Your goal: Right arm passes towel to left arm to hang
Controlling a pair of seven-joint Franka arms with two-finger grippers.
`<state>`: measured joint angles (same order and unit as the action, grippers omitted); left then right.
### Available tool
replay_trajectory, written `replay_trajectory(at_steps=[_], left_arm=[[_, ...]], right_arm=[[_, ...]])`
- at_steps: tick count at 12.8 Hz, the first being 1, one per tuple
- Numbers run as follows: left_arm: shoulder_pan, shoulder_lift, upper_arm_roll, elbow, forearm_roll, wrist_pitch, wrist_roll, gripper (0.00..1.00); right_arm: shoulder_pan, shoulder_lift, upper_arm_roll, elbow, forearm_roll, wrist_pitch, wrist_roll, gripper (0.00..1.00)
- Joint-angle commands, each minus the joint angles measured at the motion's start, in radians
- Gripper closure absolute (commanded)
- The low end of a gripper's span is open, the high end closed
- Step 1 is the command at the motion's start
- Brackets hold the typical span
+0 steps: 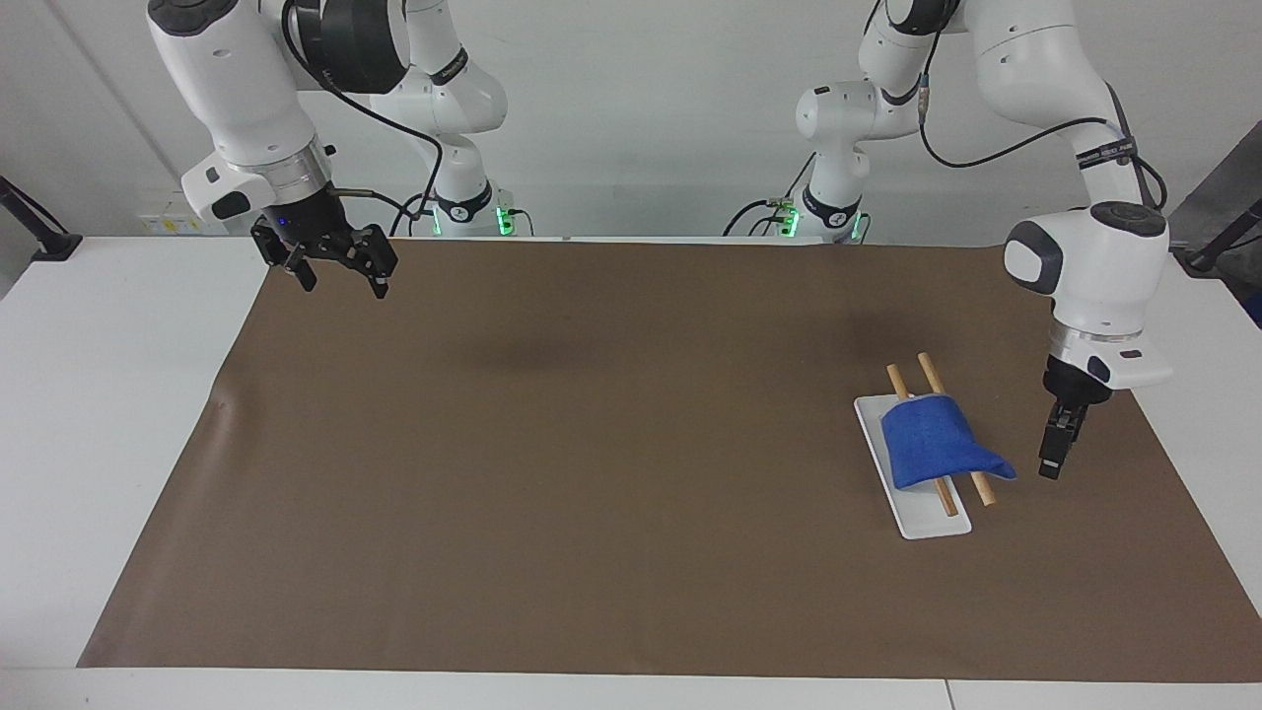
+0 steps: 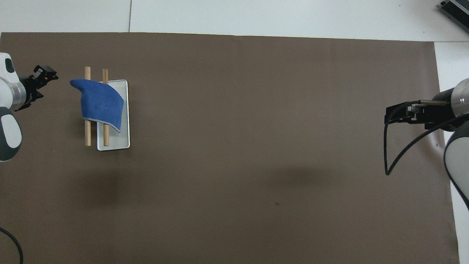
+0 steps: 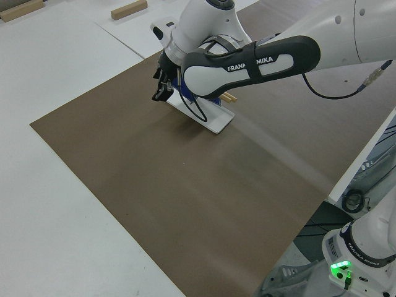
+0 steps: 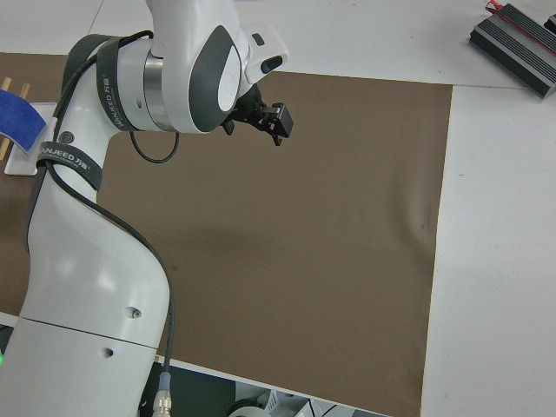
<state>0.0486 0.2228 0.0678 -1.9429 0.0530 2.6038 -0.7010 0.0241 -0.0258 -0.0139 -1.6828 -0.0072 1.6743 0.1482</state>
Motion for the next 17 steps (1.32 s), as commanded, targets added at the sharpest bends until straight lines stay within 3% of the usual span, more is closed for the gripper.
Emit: replay_trajectory(at_steps=[1,3,11,17], left_arm=[[0.005,0.01,-0.008,0.151,0.018,-0.222,0.076,0.25],[0.001,0.033,-0.008,0.24,0.021,-0.328,0.145,0.25],[-0.012,0.04,-0.019,0.436,0.021,-0.72,0.412,0.27],[-0.01,0.012,-0.048,0.489,0.01,-0.936,0.463,0.27]], right_arm=[[0.002,-0.005,-0.001,-0.003,-0.025,-0.007,-0.013,0.0],[0.002,-0.005,-0.001,0.002,-0.046,-0.017,-0.016,0.0],[-0.009,-0.008,0.0,0.002,-0.028,-0.019,-0.013,0.0],[-0.009,-0.009,0.0,0.0,-0.028,-0.021,-0.013,0.0]])
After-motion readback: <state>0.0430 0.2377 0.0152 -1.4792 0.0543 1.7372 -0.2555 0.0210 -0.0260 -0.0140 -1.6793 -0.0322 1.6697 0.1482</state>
